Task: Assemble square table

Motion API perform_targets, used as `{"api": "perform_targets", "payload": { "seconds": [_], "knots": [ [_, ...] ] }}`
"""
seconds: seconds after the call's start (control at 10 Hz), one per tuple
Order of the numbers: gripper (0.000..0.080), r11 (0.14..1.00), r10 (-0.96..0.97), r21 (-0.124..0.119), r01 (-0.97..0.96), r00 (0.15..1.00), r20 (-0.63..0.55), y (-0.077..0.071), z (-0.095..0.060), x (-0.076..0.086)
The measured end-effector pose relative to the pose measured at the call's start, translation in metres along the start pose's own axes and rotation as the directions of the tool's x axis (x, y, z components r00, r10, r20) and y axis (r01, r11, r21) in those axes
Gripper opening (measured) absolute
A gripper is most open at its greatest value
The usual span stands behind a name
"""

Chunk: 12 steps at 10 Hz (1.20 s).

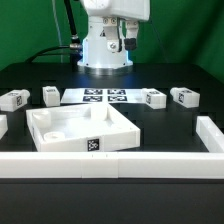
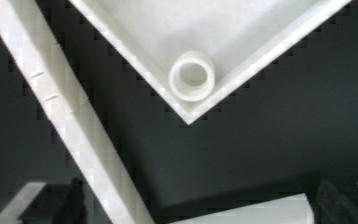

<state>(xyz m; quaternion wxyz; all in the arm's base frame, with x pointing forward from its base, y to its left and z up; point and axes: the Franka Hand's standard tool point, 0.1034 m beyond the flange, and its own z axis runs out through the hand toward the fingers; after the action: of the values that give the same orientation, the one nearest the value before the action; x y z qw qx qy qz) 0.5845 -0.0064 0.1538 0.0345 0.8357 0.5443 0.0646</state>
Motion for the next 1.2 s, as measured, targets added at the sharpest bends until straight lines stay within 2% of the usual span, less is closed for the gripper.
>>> {"api": "perform_targets", "payload": {
  "seconds": [0.3, 0.4, 0.7, 0.8, 0.9, 1.0, 1.1, 1.2],
  "knots": [
    [0.065, 1.0, -0.004, 0.001, 0.004, 1.0, -0.001, -0.001, 0.0, 0.003],
    [0.065, 1.0, -0.022, 0.001, 0.022, 1.0, -0.005, -0.003, 0.001, 0.015],
    [0.065, 1.0, -0.017, 0.002, 0.017, 1.0, -0.003, -0.002, 0.002, 0.011],
    [0.065, 0.998, -0.069, -0.012, 0.069, 0.998, 0.003, 0.0, -0.004, 0.012],
    [0.065, 0.992, -0.126, -0.017, 0.126, 0.992, 0.008, -0.006, -0.002, -0.002],
    [0.065, 0.957, -0.292, -0.001, 0.292, 0.956, 0.018, -0.018, 0.01, -0.029],
    [0.065, 0.929, -0.371, 0.025, 0.37, 0.929, 0.02, -0.025, 0.026, -0.054],
    [0.065, 0.902, -0.43, 0.056, 0.428, 0.903, 0.013, -0.029, 0.042, -0.069]
  ]
}}
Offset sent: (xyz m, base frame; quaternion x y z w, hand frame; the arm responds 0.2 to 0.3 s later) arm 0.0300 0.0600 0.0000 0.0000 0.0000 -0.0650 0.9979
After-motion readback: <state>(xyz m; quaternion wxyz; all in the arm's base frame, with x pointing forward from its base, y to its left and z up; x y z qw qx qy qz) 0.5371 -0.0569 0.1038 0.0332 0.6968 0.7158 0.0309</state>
